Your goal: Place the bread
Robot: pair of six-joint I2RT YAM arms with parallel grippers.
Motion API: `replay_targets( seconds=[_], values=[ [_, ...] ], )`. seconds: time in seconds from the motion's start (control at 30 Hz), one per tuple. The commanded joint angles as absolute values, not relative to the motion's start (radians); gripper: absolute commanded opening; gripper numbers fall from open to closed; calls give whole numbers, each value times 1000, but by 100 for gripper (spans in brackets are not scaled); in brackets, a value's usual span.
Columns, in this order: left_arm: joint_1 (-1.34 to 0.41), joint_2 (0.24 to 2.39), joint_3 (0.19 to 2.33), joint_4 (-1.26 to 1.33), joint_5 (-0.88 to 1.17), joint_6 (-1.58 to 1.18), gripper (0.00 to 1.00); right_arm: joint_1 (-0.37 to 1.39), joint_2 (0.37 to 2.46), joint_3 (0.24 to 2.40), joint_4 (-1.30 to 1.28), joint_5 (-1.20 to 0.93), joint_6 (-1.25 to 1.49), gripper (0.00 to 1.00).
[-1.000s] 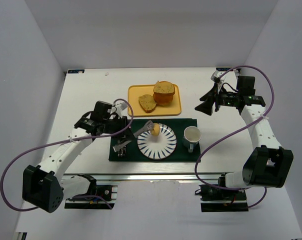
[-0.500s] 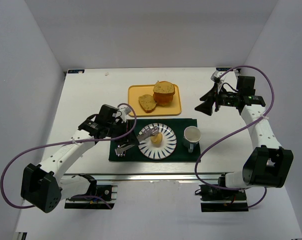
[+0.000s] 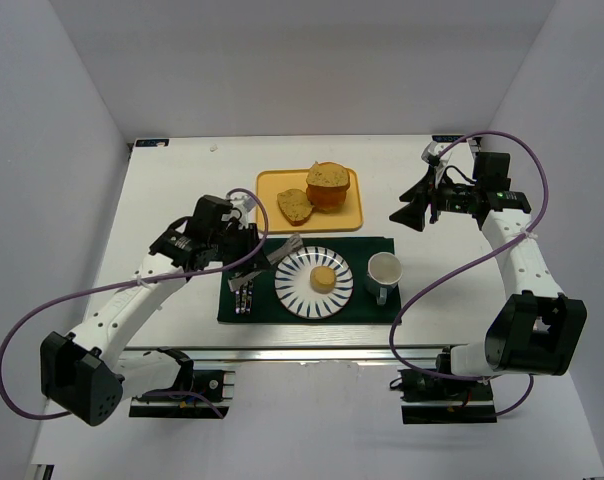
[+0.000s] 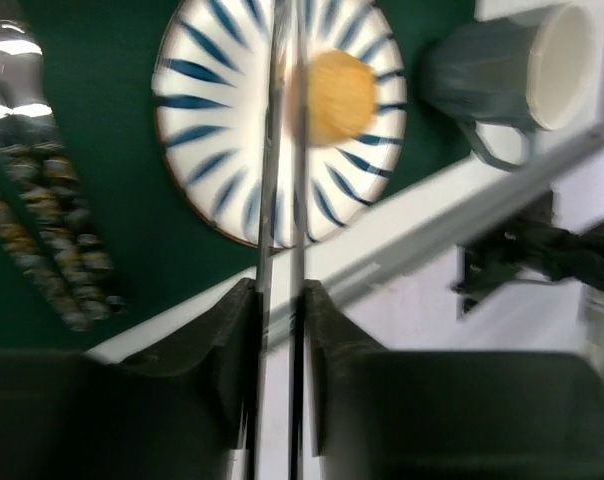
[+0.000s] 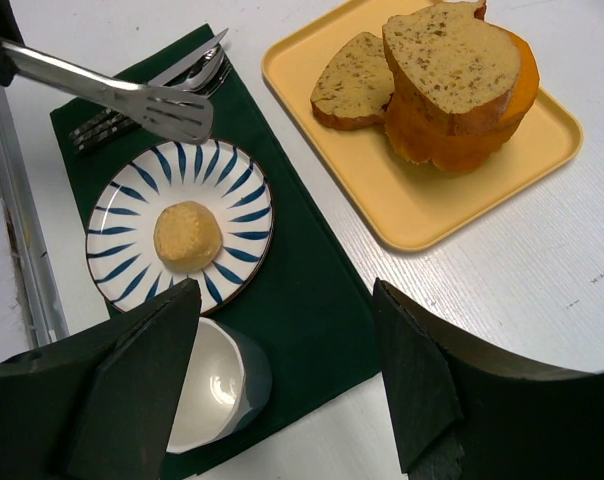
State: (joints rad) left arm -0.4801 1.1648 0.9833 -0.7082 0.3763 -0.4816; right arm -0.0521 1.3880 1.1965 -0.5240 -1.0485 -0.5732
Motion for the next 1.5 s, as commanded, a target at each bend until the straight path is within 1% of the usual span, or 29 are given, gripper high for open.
replay_targets(
  seconds=[0.0,0.07,0.1,0.13,0.2,0.23,0.3,0.37,0.4,0.43,0.47,0.53,0.57,0.7,0.83,0.87,0.9,0.97,1.0,1.07,1.1,1.3,1.4,1.47],
  values=[
    [-448,1144,1032,-733,162,-489,31,-57,1356,1197,-528,-1068,-584,75],
    [-385,1153,1034,-730,106,-473,27,-57,1356,1195,-528,-1069,-584,75],
    [-289,1157,1031,-706,92,-460,27,-57,1358,1193,-529,-1069,-584,75],
    [-240,1163,1017,-678,80,-437,27,-57,1356,1195,-529,-1072,-589,75],
    [-123,1175,999,-594,62,-379,30,-57,1361,1200,-538,-1072,-597,75],
    [-105,1204,994,-571,-22,-364,31,-57,1361,1203,-541,-1072,-603,75],
    [-65,1241,979,-472,-69,-315,33,-57,1362,1203,-541,-1072,-604,75],
    [-55,1287,922,-381,-112,-237,35,-57,1364,1206,-537,-1069,-603,75],
    [-46,1304,898,-282,-104,-206,36,-57,1364,1207,-537,-1066,-601,76],
    [-45,1321,876,-238,-103,-155,39,-57,1364,1210,-535,-1065,-600,77],
    [-41,1357,844,-204,-106,-138,44,-57,1361,1210,-537,-1055,-601,78],
    [-34,1399,819,-124,-78,-83,46,-57,1358,1209,-549,-1045,-610,78],
    [-32,1440,810,-106,-77,-75,50,-57,1356,1209,-555,-1037,-621,79],
    [-15,1523,798,-86,-48,-58,54,-57,1351,1204,-577,-1022,-640,79],
    [-5,1557,773,-86,-26,-54,60,-57,1354,1192,-584,-1008,-629,81],
    [-2,1559,770,-97,-26,-57,63,-57,1358,1181,-566,-988,-614,83],
    [-2,1555,766,-100,-22,-61,63,-57,1358,1175,-555,-980,-595,84],
    [2,1530,752,-103,-20,-77,68,-57,1355,1166,-516,-939,-534,89],
    [32,1516,746,-104,-20,-84,70,-57,1355,1158,-502,-925,-502,89],
    [38,1453,730,-104,-20,-109,94,-57,1353,1160,-496,-893,-474,89],
    [40,1425,724,-107,-20,-123,98,-57,1350,1158,-483,-873,-451,89],
    [41,1162,649,-127,55,-241,98,-57,1351,1172,-385,-635,-229,89],
    [41,1013,617,-164,100,-302,98,-57,1362,1200,-385,-609,-227,89],
    [41,947,604,-184,141,-336,98,-57,1370,1215,-379,-649,-230,89]
  ],
)
